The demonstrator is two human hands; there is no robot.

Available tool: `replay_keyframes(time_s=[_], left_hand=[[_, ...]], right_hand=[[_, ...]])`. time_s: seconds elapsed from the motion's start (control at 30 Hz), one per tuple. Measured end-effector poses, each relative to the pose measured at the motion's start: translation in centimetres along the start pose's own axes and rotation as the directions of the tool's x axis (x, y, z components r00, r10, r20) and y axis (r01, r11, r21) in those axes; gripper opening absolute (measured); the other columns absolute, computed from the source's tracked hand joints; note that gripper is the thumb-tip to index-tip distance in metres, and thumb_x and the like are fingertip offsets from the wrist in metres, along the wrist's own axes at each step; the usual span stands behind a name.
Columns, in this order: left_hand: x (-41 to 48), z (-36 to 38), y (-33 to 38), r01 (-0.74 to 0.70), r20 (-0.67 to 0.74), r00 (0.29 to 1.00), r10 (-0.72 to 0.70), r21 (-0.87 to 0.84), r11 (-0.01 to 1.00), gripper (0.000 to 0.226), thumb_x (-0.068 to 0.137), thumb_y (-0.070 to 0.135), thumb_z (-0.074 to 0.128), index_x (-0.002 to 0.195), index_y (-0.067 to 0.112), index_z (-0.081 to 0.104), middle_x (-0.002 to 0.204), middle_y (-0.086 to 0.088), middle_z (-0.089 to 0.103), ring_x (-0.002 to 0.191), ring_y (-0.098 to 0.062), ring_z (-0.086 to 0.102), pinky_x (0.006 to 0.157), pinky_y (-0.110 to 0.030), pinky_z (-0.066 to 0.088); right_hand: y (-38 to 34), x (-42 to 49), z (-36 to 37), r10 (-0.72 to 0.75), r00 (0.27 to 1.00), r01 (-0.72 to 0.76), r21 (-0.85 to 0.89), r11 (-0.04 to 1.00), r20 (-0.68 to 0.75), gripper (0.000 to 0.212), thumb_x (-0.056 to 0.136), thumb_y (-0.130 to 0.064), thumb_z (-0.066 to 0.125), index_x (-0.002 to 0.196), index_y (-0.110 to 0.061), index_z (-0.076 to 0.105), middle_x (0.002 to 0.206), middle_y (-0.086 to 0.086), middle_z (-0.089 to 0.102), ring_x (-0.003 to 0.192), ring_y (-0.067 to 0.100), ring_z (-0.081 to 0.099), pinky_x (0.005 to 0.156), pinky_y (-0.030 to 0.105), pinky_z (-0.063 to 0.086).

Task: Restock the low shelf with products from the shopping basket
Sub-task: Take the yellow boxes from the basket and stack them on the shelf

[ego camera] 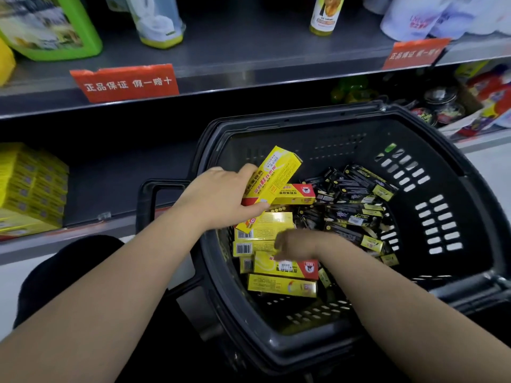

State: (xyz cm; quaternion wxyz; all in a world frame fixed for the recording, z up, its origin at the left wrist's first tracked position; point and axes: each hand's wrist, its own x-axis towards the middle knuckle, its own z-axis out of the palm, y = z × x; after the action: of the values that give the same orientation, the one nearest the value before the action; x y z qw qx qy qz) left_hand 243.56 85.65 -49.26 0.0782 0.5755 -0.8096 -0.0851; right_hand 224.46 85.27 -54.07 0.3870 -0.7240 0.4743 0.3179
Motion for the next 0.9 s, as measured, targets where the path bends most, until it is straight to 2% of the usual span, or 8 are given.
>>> replay_keyframes(time_s=[0.1,0.27,0.43,0.57,0.7,0.77,0.83,0.9], left_hand=[[0.2,0.0,0.4,0.001,-0.006,1.000,-0.001,0.004,1.000,0.073,0.076,0.075,0.028,0.129,0.026,0.032,0.073,0.009,0.057,0.076,-0.018,0.047,0.071,-0.032,0.042],[0.6,0.2,1.0,-0.012,-0.049,0.999,0.015,0.055,0.998,0.069,0.079,0.073,0.033,0.126,0.023,0.037,0.067,0.011,0.051,0.068,-0.018,0.053,0.068,-0.026,0.028],[0.9,0.7,1.4,-0.021,-0.091,0.995,0.028,0.071,0.997,0.066,0.080,0.072,0.033,0.122,0.022,0.040,0.067,0.010,0.052,0.060,-0.016,0.046,0.070,-0.026,0.026],[1.4,1.0,2.1,-0.025,-0.106,0.994,0.031,0.064,0.998,0.068,0.081,0.072,0.035,0.124,0.020,0.041,0.070,0.008,0.057,0.067,-0.019,0.055,0.069,-0.027,0.024],[1.3,0.9,2.3,0.002,-0.114,0.994,0.003,0.041,0.999,0.067,0.081,0.071,0.036,0.125,0.020,0.041,0.069,0.008,0.054,0.072,-0.022,0.057,0.066,-0.027,0.022],[1.3,0.7,2.4,0.013,-0.111,0.994,-0.013,0.007,1.000,0.068,0.080,0.071,0.033,0.126,0.021,0.040,0.068,0.010,0.050,0.076,-0.023,0.057,0.065,-0.027,0.023],[1.4,0.8,2.3,0.025,-0.119,0.992,-0.032,-0.058,0.998,0.070,0.078,0.072,0.030,0.128,0.024,0.036,0.069,0.013,0.049,0.081,-0.023,0.057,0.066,-0.028,0.028],[1.6,0.7,2.1,0.046,-0.125,0.990,-0.064,-0.146,0.988,0.071,0.076,0.073,0.029,0.129,0.025,0.034,0.084,0.009,0.061,0.086,-0.023,0.060,0.067,-0.030,0.035]], right_hand=[[-0.1,0.8,2.0,0.081,0.994,-0.063,-0.224,0.973,0.073,0.061,0.088,-0.029,0.061,0.136,-0.004,0.032,0.132,0.014,0.051,0.113,0.031,0.053,0.078,0.032,0.043],[-0.1,2.2,2.9,0.050,0.998,-0.036,-0.366,0.930,0.030,0.075,0.084,-0.040,0.066,0.139,-0.009,0.027,0.140,0.016,0.038,0.129,0.038,0.035,0.097,0.045,0.039],[1.8,2.6,2.2,0.026,0.999,-0.012,-0.302,0.953,0.044,0.082,0.075,-0.046,0.072,0.137,-0.012,0.031,0.137,0.015,0.036,0.127,0.037,0.037,0.098,0.044,0.042],[2.4,2.7,1.7,0.052,0.996,-0.035,-0.220,0.975,0.072,0.102,0.075,-0.042,0.075,0.145,-0.004,0.011,0.139,0.012,0.045,0.126,0.033,0.043,0.094,0.038,0.044],[2.5,1.8,-0.2,0.057,0.998,-0.048,-0.211,0.976,0.035,0.062,0.082,-0.047,0.065,0.125,-0.007,0.047,0.131,0.011,0.050,0.113,0.026,0.050,0.086,0.032,0.043],[2.8,0.7,-1.7,0.069,0.996,-0.072,-0.073,0.995,-0.051,0.053,0.085,-0.049,0.060,0.118,-0.009,0.056,0.126,0.008,0.055,0.106,0.023,0.054,0.084,0.030,0.044],[3.3,-1.0,-3.1,0.082,0.977,-0.028,0.262,0.965,-0.197,0.044,0.085,-0.047,0.061,0.113,-0.013,0.058,0.112,0.001,0.062,0.095,0.016,0.059,0.078,0.027,0.046],[3.5,-3.1,-4.0,0.081,0.939,0.155,0.621,0.769,-0.335,0.028,0.086,-0.040,0.061,0.106,-0.020,0.059,0.099,-0.007,0.067,0.079,0.006,0.065,0.064,0.019,0.047]])
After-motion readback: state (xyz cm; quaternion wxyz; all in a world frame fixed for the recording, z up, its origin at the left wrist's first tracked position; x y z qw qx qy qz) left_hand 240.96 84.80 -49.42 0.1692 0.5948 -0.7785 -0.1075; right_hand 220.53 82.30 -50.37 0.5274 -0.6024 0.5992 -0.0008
